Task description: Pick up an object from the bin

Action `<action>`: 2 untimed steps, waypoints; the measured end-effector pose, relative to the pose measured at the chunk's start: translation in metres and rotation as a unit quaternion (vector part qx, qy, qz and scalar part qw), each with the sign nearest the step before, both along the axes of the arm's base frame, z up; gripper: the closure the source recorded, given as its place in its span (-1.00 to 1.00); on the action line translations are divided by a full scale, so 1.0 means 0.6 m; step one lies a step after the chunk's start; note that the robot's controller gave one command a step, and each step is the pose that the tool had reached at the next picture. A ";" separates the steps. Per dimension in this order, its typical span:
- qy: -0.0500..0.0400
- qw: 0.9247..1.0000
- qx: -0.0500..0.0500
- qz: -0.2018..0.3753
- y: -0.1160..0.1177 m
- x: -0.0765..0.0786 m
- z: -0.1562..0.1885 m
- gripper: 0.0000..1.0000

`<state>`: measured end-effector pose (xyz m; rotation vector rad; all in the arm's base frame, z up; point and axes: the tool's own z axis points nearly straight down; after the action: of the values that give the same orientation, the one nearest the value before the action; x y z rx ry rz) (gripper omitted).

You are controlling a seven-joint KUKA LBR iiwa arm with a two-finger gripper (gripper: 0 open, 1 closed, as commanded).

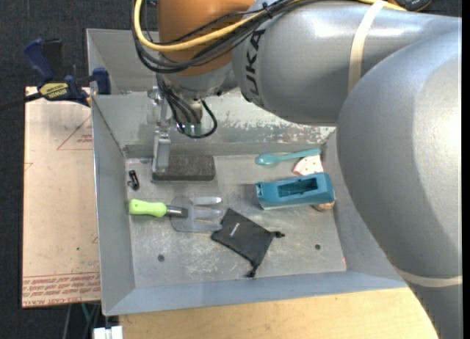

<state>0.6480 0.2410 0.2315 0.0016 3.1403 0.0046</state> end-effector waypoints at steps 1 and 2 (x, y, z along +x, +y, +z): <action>0.000 1.000 0.000 0.000 0.000 0.000 0.000 -1.00; -0.002 1.000 0.000 0.020 -0.001 -0.001 -0.004 -1.00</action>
Offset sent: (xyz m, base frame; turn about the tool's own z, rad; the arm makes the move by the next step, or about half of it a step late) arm -0.0127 -0.0157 -0.0413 -0.4023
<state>0.6472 0.2403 0.2290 -0.0619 3.1361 0.0038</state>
